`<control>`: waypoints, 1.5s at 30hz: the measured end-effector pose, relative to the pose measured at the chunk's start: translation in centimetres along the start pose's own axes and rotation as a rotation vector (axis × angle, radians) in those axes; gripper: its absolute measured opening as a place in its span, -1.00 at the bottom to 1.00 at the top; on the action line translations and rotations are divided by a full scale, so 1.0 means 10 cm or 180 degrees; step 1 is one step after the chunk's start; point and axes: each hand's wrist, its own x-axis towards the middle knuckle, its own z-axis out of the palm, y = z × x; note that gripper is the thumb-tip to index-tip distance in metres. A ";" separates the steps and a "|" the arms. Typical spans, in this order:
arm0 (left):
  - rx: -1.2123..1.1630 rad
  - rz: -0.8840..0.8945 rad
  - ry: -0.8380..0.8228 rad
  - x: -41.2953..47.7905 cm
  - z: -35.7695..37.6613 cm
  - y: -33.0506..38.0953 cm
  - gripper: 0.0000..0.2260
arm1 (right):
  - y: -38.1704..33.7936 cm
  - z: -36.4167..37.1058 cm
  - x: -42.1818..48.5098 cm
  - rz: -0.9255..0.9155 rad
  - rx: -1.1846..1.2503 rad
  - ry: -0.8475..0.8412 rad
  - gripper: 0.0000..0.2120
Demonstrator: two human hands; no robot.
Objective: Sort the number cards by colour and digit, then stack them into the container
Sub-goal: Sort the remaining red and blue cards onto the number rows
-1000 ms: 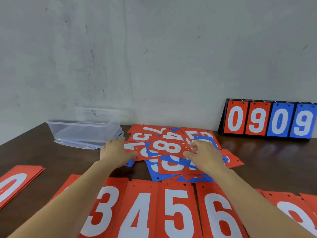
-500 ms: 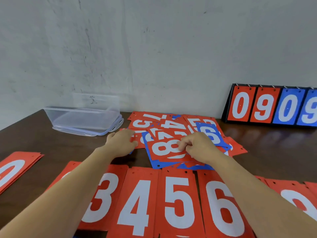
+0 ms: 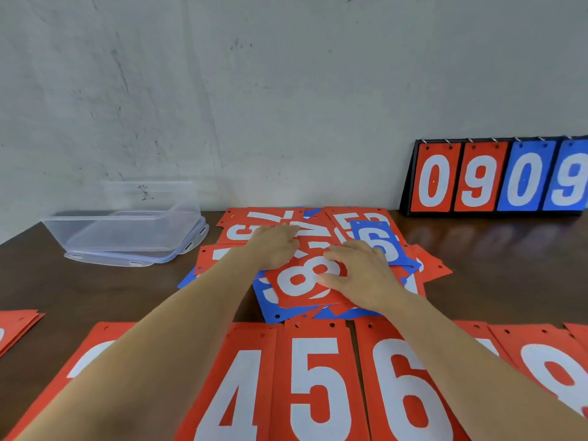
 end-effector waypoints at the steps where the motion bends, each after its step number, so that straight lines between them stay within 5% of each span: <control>1: 0.0218 -0.0026 -0.0112 0.01 0.01 -0.02 -0.57 | 0.03 0.01 0.02 -0.0002 0.0018 -0.0028 -0.49; 13: 0.1708 -0.0199 -0.0018 -0.66 -0.06 -0.30 -0.72 | 0.05 -0.09 -0.03 0.0178 -0.0250 0.0318 -0.61; 18: 0.0497 -0.0628 0.0490 -0.60 -0.08 -0.34 -0.40 | -0.20 -0.04 -0.08 0.0113 -0.0808 -0.0089 -0.50; 23: 0.0037 -0.0897 0.0136 -0.44 0.00 -0.47 -0.14 | -0.16 -0.04 0.00 -0.0106 0.0864 -0.0625 -0.59; 28: 0.0302 -0.1022 0.0403 -0.42 0.00 -0.51 -0.14 | -0.14 0.00 0.04 0.0535 0.0971 0.0411 -0.64; 33: 0.0384 -0.1084 0.0874 -0.43 0.03 -0.46 -0.16 | -0.29 0.02 0.16 0.0883 0.0015 -0.0190 -0.11; 38: 0.0239 -0.0971 0.1324 -0.48 0.10 -0.42 -0.22 | -0.35 0.06 0.25 0.1069 -0.0322 -0.0387 0.00; 42: -0.0679 -0.0849 0.1356 -0.52 0.13 -0.43 -0.43 | -0.34 0.09 0.26 0.1039 -0.0121 -0.0027 0.03; 45: -0.1898 -0.0774 0.1547 -0.53 0.08 -0.45 -0.67 | -0.38 0.10 0.24 0.0738 0.0251 0.0375 -0.13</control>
